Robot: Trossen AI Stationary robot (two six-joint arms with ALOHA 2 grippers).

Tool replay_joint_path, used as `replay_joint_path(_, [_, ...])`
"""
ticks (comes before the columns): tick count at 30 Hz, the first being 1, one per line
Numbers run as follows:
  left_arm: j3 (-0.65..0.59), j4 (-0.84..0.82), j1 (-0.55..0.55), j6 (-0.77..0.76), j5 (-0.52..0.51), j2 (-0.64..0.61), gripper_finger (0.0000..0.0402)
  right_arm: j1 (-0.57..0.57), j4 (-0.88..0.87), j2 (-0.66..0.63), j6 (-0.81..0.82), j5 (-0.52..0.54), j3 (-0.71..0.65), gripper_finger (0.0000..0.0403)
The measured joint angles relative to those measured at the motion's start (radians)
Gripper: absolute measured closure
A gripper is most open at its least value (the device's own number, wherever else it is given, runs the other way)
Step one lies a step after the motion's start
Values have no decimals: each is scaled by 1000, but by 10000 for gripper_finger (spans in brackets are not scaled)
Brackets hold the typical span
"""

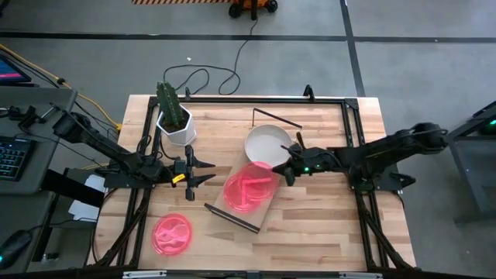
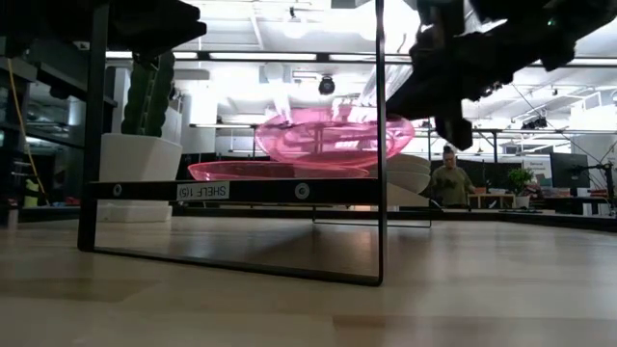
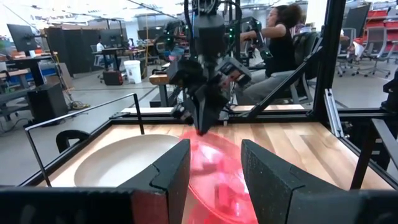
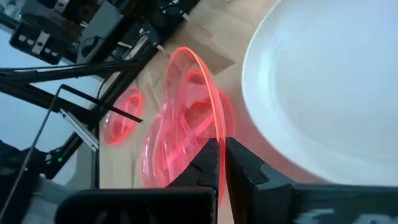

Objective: Place and stack plates onto a shelf
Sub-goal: Stack the right pink plate on top of the other pink plate on the shelf

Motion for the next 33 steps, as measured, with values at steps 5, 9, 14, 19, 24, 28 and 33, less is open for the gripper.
replay_joint_path(5, [0,5,0,0,0,0,270,4,124,82,51,0,0,403])
replay_joint_path(9, [0,5,0,7,0,0,270,14,205,145,97,2,0,403])
replay_joint_path(14, [0,5,0,7,-1,0,270,32,283,228,134,28,1,403])
replay_joint_path(19, [0,5,0,8,-1,0,270,47,351,267,148,53,1,403])
replay_joint_path(24, [0,5,0,8,-1,0,270,71,408,276,142,53,1,403])
replay_joint_path(28, [0,4,0,6,-1,0,270,84,405,276,130,53,1,403])
replay_joint_path(33, [0,4,0,8,-4,0,270,97,415,276,119,76,1,403])
